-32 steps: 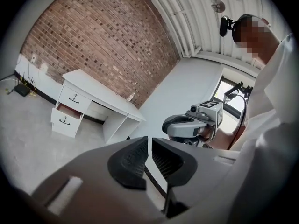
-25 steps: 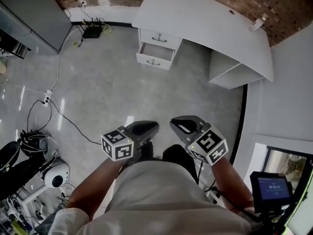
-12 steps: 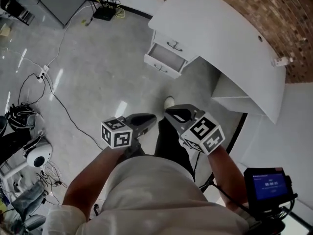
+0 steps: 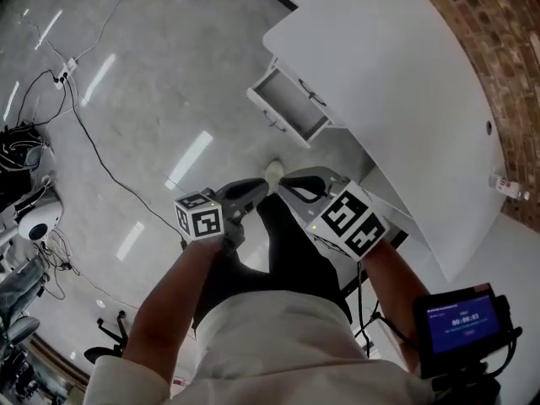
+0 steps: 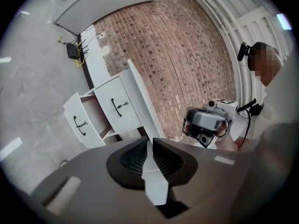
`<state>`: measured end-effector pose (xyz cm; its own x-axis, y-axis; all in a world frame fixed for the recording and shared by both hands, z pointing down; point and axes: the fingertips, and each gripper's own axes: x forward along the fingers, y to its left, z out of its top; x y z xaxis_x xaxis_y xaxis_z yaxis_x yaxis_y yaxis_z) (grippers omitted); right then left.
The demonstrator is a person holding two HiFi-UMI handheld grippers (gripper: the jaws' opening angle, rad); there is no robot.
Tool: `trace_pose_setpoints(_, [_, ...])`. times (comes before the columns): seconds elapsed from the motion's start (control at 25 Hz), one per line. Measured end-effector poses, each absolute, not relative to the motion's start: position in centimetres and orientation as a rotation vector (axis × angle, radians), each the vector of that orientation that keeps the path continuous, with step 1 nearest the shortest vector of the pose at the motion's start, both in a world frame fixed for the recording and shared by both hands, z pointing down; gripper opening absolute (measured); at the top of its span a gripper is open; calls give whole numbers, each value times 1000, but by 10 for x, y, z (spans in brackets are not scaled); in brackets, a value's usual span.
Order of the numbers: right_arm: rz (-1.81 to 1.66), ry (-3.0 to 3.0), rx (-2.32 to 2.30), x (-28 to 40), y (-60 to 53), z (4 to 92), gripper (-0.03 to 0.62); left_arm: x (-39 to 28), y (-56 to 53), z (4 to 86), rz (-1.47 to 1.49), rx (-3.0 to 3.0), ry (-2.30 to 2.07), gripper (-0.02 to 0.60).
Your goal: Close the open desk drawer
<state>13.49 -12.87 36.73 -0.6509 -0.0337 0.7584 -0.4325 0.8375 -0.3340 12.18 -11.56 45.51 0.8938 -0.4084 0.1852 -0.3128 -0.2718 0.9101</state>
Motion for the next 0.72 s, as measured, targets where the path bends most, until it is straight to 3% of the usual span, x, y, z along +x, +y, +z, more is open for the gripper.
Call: trace_pose_setpoints(0.72, [688,-2039,62,136,-193,559,12,133,-222,738,-118,1659,-669,66])
